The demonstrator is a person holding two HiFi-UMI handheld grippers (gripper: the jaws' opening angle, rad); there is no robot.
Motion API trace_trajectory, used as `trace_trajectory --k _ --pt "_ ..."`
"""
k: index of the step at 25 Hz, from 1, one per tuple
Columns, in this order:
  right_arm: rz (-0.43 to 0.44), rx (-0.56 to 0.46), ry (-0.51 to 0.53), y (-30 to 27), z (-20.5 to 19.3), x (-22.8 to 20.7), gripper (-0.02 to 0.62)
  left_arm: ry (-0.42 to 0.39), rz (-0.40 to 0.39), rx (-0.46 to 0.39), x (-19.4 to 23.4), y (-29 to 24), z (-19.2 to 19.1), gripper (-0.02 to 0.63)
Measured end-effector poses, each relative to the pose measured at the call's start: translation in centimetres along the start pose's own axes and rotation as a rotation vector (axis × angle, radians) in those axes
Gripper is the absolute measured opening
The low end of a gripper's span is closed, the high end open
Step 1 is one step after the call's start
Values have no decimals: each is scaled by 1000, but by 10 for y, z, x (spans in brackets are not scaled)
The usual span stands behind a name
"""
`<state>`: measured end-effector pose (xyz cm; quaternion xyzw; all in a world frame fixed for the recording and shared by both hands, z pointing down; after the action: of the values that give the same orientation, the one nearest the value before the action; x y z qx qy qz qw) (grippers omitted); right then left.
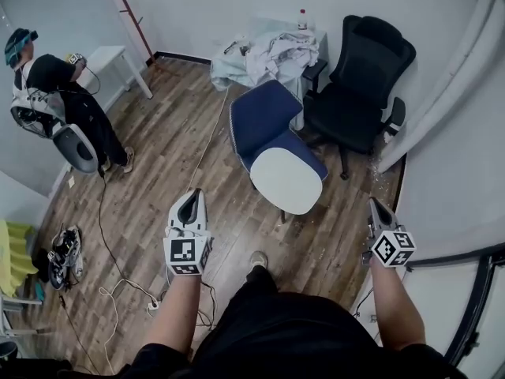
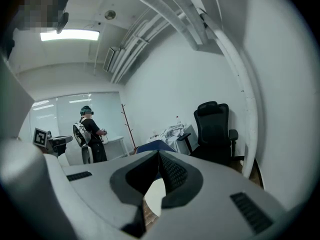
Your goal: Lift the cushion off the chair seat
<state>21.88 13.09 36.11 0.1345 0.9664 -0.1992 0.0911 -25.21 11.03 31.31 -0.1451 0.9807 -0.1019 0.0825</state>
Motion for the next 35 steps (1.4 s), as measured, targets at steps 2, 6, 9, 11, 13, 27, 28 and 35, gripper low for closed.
trace_trajectory --k 2,6,9,11,13,27,28,35 --pt "-4 3 2 -19 6 4 12 -7 -18 0 11 -18 2 5" --pt "-12 7 5 -55 20 17 12 -13 -45 12 33 -47 1 5" --pt "-26 11 5 -76 27 24 12 -6 -65 19 47 -65 -2 5" --pt "-44 7 -3 -86 31 26 12 -8 -85 24 55 -78 -7 5" --pt "-63 2 -8 -95 32 27 12 -22 -107 29 62 -96 -10 5" --pt "-147 51 -11 -143 12 -6 13 -120 -261 10 22 -213 -3 5" --pt "-148 56 -4 -149 11 -10 12 -114 -266 21 18 -222 -8 5" --pt "-138 100 -16 -193 -15 -34 12 -99 -267 95 1 -267 -36 5"
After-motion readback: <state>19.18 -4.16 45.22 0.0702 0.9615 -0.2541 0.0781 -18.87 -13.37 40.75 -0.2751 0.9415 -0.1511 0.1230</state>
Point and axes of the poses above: the fingertips, and each gripper's own axes: y backward along the fingers, x to its left, z out of its top, the point moved 2 cm from there along y, backward along the fingers, and after that the axes turned 7 degrees about x, right-handed, at the moved point
